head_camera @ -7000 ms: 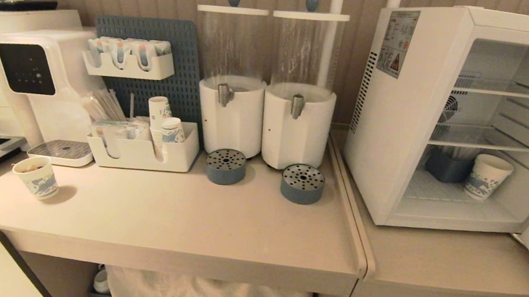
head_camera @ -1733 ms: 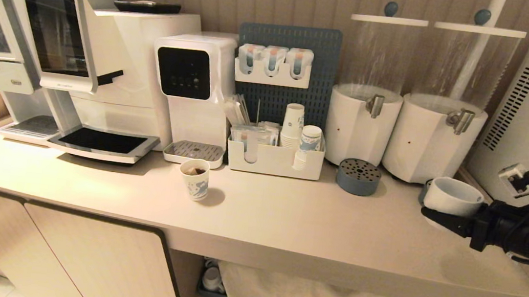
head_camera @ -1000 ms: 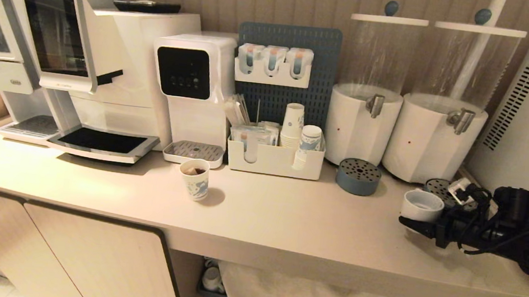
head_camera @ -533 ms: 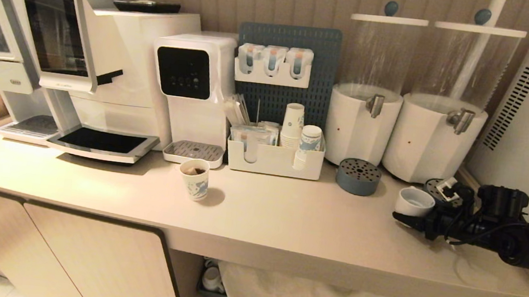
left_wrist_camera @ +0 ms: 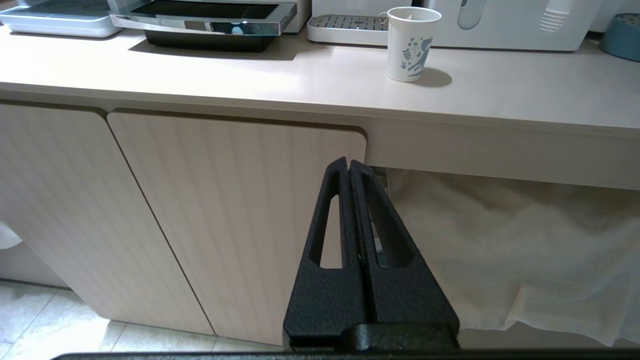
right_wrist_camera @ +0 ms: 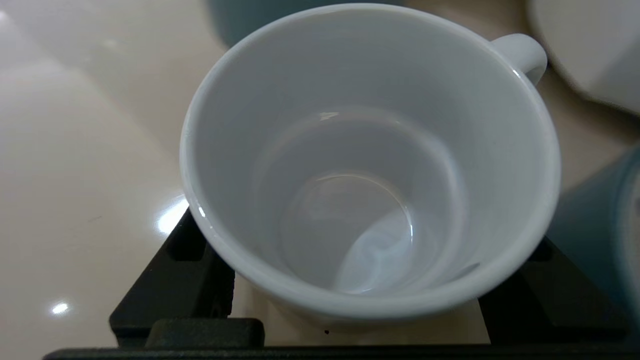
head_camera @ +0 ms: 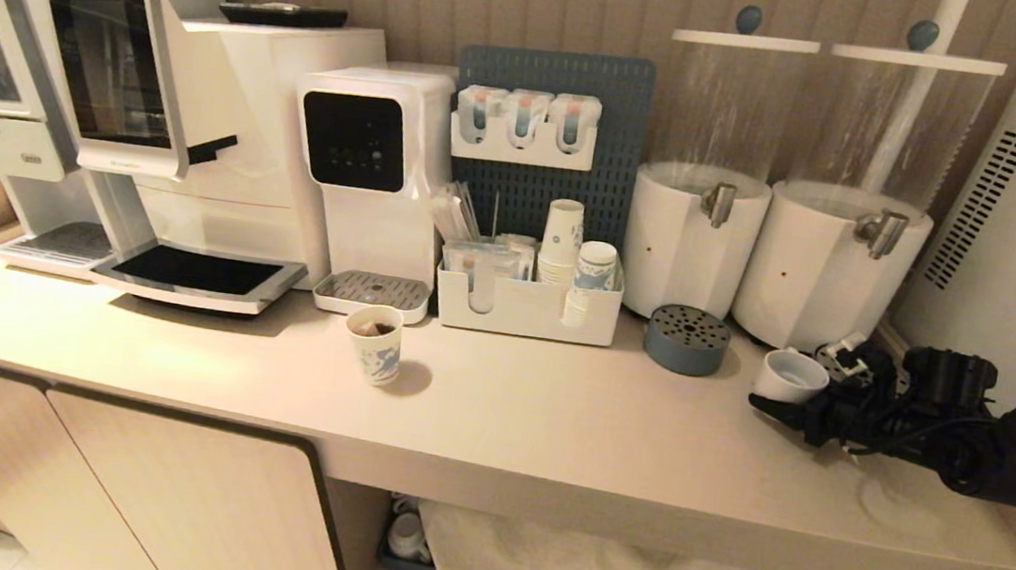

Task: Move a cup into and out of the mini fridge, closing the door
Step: Place the ceramic cup on the table

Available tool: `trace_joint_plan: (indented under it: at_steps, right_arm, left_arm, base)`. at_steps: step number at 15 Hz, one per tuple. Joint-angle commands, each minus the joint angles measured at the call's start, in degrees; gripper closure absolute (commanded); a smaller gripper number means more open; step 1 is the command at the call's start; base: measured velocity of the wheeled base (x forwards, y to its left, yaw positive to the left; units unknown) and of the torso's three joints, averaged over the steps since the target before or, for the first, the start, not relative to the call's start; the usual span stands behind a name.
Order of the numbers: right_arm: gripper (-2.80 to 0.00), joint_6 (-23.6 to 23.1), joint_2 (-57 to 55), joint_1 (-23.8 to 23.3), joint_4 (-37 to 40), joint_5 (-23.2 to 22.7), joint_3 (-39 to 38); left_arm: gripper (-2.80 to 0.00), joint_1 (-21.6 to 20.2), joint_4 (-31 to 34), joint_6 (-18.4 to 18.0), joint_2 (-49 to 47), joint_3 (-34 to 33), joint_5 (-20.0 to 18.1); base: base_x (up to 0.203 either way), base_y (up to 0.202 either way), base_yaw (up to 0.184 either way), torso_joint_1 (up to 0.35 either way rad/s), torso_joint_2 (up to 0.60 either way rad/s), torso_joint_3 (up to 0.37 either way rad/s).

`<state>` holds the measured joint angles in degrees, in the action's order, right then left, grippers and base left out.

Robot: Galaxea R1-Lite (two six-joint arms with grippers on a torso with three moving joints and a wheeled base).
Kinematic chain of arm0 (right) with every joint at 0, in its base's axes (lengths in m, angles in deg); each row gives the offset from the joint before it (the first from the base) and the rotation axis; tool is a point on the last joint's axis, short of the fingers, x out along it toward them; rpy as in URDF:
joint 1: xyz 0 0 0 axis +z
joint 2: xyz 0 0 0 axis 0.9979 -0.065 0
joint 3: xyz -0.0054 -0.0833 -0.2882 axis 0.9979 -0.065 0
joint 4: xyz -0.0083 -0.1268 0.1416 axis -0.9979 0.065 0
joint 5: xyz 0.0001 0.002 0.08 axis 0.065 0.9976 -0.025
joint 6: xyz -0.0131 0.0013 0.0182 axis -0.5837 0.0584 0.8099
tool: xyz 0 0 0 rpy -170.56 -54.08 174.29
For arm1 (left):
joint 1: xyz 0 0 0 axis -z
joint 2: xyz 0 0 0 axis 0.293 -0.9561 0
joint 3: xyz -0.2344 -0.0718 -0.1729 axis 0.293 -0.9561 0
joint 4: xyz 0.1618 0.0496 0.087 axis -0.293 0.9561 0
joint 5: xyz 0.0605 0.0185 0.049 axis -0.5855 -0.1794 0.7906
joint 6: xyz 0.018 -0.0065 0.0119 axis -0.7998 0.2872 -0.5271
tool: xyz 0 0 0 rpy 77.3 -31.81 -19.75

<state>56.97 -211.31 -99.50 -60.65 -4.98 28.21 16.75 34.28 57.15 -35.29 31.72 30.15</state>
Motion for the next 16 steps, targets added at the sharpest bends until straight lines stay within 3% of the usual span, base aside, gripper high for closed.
trace_joint_plan:
  at_steps: [1, 2, 3, 10, 16]
  right_arm:
    - [0.00, -0.15, -1.94, 0.04, -0.28, 1.50, 1.09]
    - [0.00, -0.15, -2.01, 0.04, -0.28, 2.74, 1.24]
    - [-2.80, -0.06, -1.94, 0.04, -0.19, 3.17, 1.18]
    - [-2.80, 0.25, -0.79, -0.01, 0.45, 2.93, 0.45]
    - [-2.80, 0.38, 10.64, -2.04, 6.26, -0.80, -8.42]
  left_arm:
    - [0.00, -0.07, 0.00, 0.03, 0.01, 0.00, 0.00]
    - [0.00, 0.02, 0.00, 0.03, 0.01, 0.00, 0.00]
    - [0.00, -0.07, 0.00, 0.03, 0.01, 0.00, 0.00]
    - [0.00, 0.02, 0.00, 0.03, 0.01, 0.00, 0.00]
    - [0.00, -0.03, -0.09, 0.03, 0.01, 0.00, 0.00]
  base:
    - [0.000, 0.000, 0.000, 0.000, 0.00, 0.000]
    - [0.000, 0.000, 0.000, 0.000, 0.00, 0.000]
    - [0.000, 0.000, 0.000, 0.000, 0.00, 0.000]
    - [0.000, 0.000, 0.000, 0.000, 0.00, 0.000]
    - [0.000, 0.000, 0.000, 0.000, 0.00, 0.000]
